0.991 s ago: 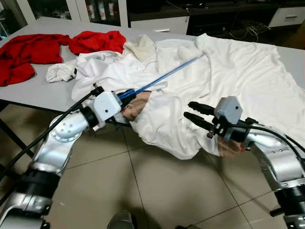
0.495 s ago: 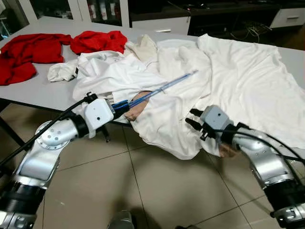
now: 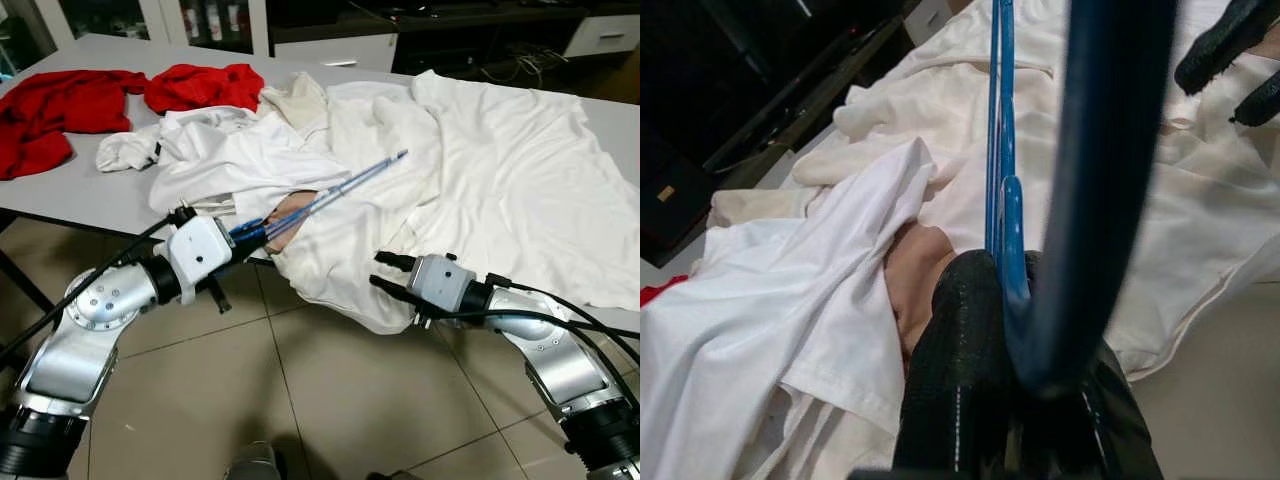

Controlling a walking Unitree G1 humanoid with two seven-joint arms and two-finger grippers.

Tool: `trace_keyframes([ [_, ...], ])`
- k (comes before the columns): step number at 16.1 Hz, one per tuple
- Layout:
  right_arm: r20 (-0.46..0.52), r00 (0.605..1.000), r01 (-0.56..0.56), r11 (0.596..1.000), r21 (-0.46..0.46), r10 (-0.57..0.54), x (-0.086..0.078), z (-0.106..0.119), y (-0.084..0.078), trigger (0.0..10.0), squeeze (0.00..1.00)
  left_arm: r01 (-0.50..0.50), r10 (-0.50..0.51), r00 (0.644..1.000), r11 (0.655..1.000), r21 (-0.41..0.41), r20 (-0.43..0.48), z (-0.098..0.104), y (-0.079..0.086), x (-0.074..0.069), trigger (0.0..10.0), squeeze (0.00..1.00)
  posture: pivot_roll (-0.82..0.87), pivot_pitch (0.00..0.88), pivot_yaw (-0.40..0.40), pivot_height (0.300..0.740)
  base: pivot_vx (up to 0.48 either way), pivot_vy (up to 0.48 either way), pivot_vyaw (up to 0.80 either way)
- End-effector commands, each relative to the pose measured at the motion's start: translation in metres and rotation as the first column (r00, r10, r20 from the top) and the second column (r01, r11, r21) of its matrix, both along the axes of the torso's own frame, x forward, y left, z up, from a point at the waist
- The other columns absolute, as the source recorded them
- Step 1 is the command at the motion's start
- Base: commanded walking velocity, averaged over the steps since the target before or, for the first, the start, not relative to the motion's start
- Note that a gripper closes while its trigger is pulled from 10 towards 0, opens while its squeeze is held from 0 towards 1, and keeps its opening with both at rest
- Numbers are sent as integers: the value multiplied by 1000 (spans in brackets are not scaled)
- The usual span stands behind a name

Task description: Hang hanger

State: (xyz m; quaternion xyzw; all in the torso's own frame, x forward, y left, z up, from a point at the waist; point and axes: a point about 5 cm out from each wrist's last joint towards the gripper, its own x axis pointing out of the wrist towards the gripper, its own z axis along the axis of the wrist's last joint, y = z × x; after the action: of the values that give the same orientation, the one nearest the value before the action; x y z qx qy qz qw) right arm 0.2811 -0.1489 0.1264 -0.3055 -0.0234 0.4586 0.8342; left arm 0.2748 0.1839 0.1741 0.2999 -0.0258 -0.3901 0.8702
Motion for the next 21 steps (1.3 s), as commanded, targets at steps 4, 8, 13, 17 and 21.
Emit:
trace_keyframes([
  [4,-40,997,-65,998,-8,65,-16,-2,3,10000,686,33,-33,999,999,4,-14,0,-6,-4,10000,0,205,67,-9,740,0,0,0],
  [8,-65,993,-93,996,10,94,-22,-6,11,10000,745,53,-52,998,999,5,-28,-2,-8,-5,10000,0,202,68,2,740,0,0,0],
  [13,-139,983,-115,993,20,116,-24,-23,22,10000,0,63,-63,998,998,10,-30,-1,-9,-4,10000,0,201,68,6,740,0,0,0],
  [17,-160,984,-81,997,15,82,-17,-33,29,10000,0,63,-63,997,998,14,-36,-3,-8,-7,10000,0,214,76,-1,740,0,0,0],
  [21,-225,971,-81,997,12,81,-16,-43,29,10000,0,64,-63,997,998,11,-40,-4,-9,-9,10000,0,216,77,-2,740,0,0,0],
])
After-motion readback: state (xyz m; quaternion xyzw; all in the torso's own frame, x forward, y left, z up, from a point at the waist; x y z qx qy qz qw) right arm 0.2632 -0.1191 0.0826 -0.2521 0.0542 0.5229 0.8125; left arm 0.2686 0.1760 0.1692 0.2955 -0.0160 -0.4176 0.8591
